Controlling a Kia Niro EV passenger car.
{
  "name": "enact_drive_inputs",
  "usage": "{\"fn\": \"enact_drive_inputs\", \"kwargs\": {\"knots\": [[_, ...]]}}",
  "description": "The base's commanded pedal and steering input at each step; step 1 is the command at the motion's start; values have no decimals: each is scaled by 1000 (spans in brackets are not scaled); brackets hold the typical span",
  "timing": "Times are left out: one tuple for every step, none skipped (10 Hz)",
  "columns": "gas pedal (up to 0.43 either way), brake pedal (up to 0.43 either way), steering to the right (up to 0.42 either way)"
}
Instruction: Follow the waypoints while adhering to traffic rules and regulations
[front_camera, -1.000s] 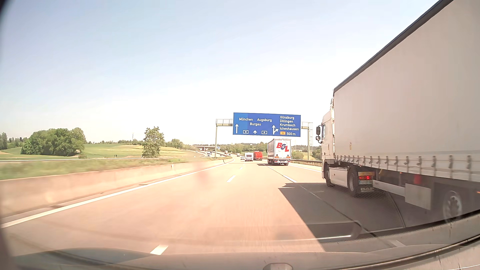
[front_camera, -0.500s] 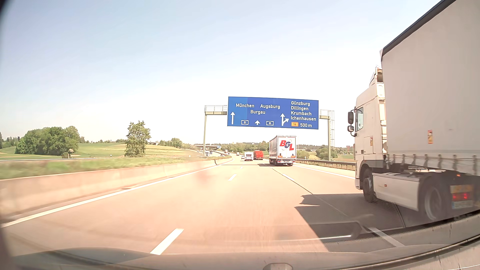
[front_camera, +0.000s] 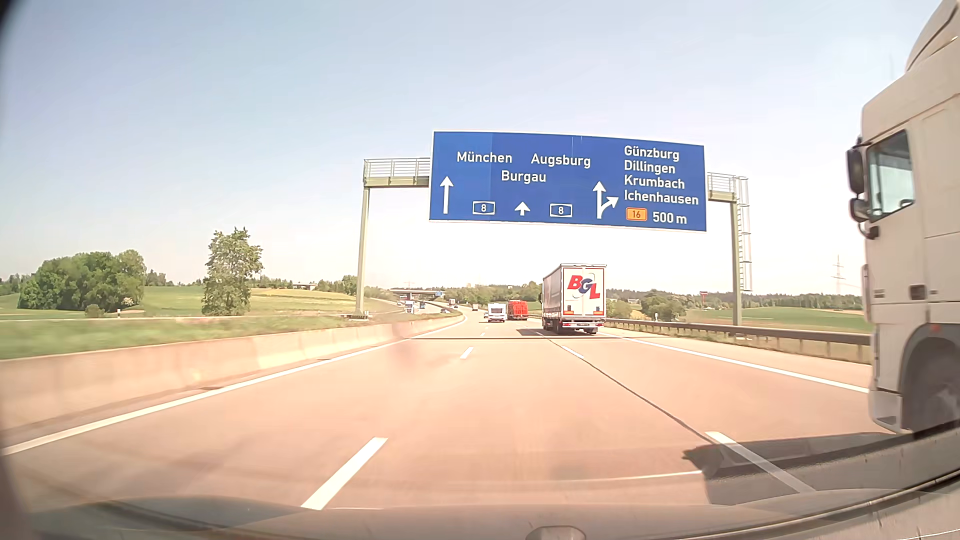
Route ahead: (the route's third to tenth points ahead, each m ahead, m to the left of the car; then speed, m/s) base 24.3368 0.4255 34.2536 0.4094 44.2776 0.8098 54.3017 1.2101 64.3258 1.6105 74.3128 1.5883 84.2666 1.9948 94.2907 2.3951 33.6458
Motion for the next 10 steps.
{"fn": "enact_drive_inputs", "kwargs": {"knots": [[260,0,-2],[260,0,-2],[268,0,-2],[299,0,-2],[311,0,-2],[311,0,-2],[311,0,-2],[311,0,-1],[311,0,-2],[311,0,-2]]}}
